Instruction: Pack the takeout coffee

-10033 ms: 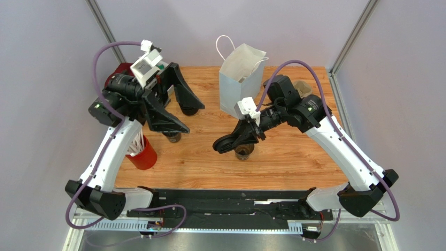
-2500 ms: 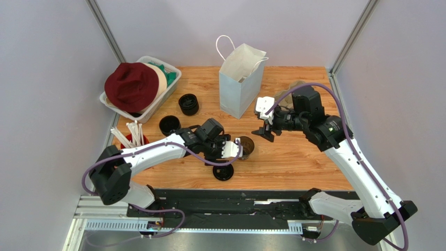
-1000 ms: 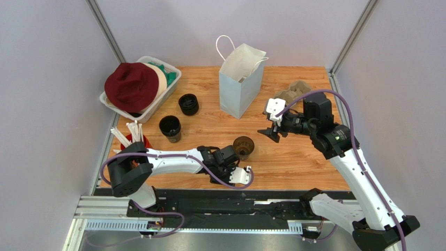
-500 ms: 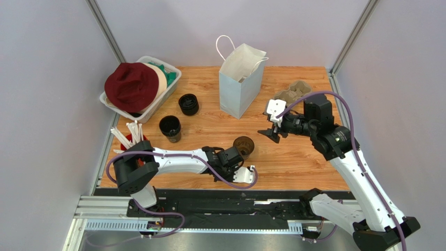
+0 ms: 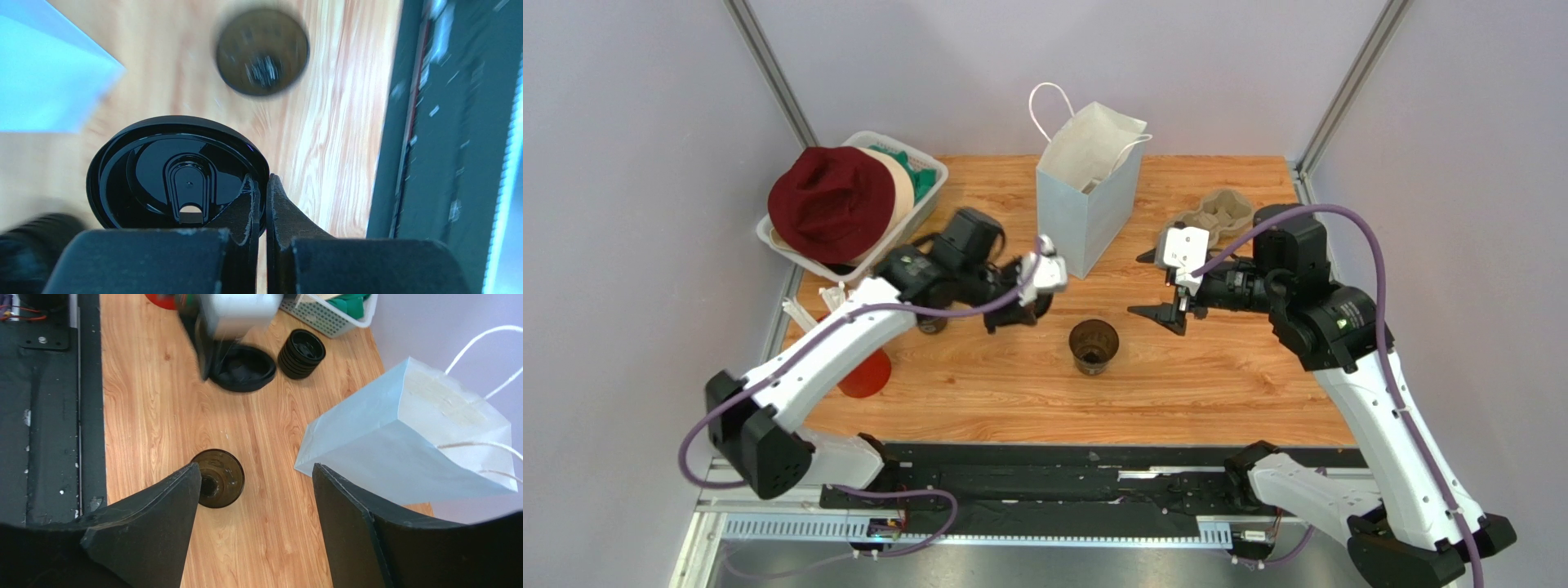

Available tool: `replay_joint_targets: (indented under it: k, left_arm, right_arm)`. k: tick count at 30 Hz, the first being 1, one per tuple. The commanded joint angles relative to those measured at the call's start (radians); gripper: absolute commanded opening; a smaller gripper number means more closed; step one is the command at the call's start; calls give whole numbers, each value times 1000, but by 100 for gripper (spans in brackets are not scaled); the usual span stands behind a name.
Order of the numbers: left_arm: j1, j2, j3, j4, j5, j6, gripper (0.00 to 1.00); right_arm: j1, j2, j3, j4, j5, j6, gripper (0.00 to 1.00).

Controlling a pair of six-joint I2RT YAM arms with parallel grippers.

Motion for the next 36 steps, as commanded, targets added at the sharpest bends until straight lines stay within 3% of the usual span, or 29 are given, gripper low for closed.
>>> replay_joint_targets:
  k: [1,3,6,8,9,10,12,13,16,27,31,36]
  left_arm:
    - [140,-125,191,-173,426,10,0]
    - [202,-127,283,-171,532,-28,0]
    - [311,-99,357,-89,799,-175,0]
    - [385,-76,331,130,916,-415,0]
    - [424,-70,301,266,1017,-705,0]
    - [435,-61,214,630,1047,-881,0]
    - [451,-50,131,990,1056,-1298,0]
    - [451,-38,76,1235,1047,-1393,0]
    - [452,-6,55,1465,1036,-1611,0]
    - [469,79,299,1512,1064,-1825,0]
    - [478,94,438,1446,1074,-1823,0]
    - [487,83,466,1262,1055,-1707,0]
  right_arm:
    - [9,39,100,-67,-105,-36,73]
    - [18,51,114,-57,-96,-29,74]
    - [53,67,114,-11,-64,-11,76]
    - [64,79,112,31,-45,1,78]
    - [72,85,114,49,-42,4,79]
    - [76,102,126,57,-41,6,80]
    - [96,122,146,78,-32,12,81]
    - [104,131,158,86,-28,14,81]
    - [136,189,223,94,-10,11,80]
    - [315,332,316,107,249,-98,76]
    - [355,349,367,143,323,-65,73]
    - [378,415,528,123,367,-46,71]
